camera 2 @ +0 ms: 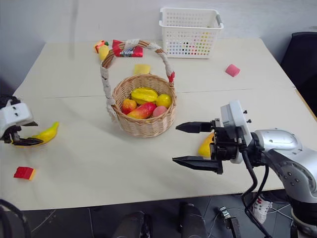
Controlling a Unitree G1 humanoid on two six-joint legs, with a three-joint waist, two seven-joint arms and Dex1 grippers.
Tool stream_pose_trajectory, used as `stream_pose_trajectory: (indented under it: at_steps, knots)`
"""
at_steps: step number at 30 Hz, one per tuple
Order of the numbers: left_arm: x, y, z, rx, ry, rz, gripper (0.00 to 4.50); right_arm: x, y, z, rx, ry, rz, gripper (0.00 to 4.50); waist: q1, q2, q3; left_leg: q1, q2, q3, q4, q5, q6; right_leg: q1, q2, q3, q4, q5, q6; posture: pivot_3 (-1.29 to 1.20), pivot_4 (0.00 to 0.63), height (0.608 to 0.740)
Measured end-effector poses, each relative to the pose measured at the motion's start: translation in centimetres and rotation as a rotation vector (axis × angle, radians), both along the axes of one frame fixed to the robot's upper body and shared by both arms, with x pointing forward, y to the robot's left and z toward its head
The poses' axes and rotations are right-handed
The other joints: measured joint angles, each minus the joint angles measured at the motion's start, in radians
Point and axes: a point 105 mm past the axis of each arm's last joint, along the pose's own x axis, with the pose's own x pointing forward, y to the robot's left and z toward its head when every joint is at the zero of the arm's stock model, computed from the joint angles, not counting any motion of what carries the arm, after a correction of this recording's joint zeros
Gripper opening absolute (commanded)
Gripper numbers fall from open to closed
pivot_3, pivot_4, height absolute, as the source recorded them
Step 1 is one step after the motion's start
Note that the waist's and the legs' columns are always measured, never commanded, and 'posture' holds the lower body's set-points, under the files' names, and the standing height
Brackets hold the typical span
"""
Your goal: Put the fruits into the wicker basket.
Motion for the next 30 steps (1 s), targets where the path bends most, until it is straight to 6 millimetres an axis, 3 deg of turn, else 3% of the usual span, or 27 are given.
stream_pose_trajectory:
  at_steps: [3,4,7,13,15,19,23,27,30]
  knots:
    - [-0.1,-0.1,-0.6,0.0,0.036,-0.004,3.69,0.0,-0.1,0.3,0.008,-0.009,-0.014,4.5,0.001,-0.001,0.0,0.0,0.0,0.0,0.001,0.0,0.0,0.0,0.0,0.0,0.001,0.0,0.0,0.0,0.15,0.74]
    - [0.0,0.0,-0.6,0.005,0.039,-0.004,3.51,0.0,-0.2,0.4,0.01,-0.012,-0.018,4.5,0.001,-0.001,0.0,0.0,0.0,0.0,0.001,0.0,0.0,0.0,-0.001,0.0,0.001,0.0,0.0,0.0,0.15,0.74]
    - [0.1,-0.1,-0.9,0.004,0.046,-0.004,2.87,0.0,-0.1,0.4,0.014,-0.009,-0.021,4.5,0.002,-0.001,0.0,0.001,0.0,-0.001,0.002,0.0,0.0,0.0,-0.002,0.0,0.002,0.0,0.0,0.0,0.15,0.74]
    - [0.2,-0.5,-1.2,-0.006,0.059,-0.017,0.99,0.1,-0.1,0.5,0.016,0.002,-0.024,4.5,0.002,-0.001,0.0,0.001,0.003,-0.003,0.004,0.003,0.0,0.0,-0.003,0.0,0.007,0.002,-0.004,0.0,0.15,0.74]
    - [0.4,-1.3,-0.9,-0.062,0.056,-0.04,0.78,0.0,-0.1,0.5,0.014,0.002,-0.027,4.5,0.002,-0.001,0.0,0.0,0.004,-0.006,0.007,0.003,0.001,0.0,-0.003,0.0,0.008,0.002,-0.004,0.0,0.15,0.74]
    - [0.1,-5.7,1.5,-0.291,0.04,-0.193,0.78,-0.1,-0.1,0.6,0.006,-0.005,-0.033,4.5,0.003,-0.001,0.0,-0.002,0.006,-0.009,0.015,-0.001,0.003,0.0,-0.004,0.001,0.01,0.002,-0.004,0.0,0.15,0.74]
    - [-2.8,-12.0,4.2,-0.51,0.059,-0.349,0.78,0.1,-0.7,0.5,-0.003,-0.007,-0.085,4.5,-0.002,-0.003,0.001,-0.003,0.004,-0.009,0.017,-0.003,0.006,0.001,-0.007,0.003,0.008,0.003,-0.002,0.0,0.15,0.74]
    - [-6.1,-16.1,7.6,-0.615,0.102,-0.472,0.78,0.2,-1.0,0.5,0.0,-0.004,-0.119,4.5,0.001,-0.003,0.001,-0.001,0.005,-0.009,0.017,-0.003,0.005,0.001,-0.006,0.005,0.009,0.004,-0.001,0.0,0.15,0.74]
    - [-6.7,-19.9,9.7,-0.688,0.053,-0.58,0.78,0.1,-1.2,0.6,0.011,-0.005,-0.143,4.5,0.022,-0.001,0.002,0.001,0.004,-0.01,0.018,-0.002,0.005,0.004,-0.006,0.009,0.01,0.004,-0.001,0.0,0.15,0.74]
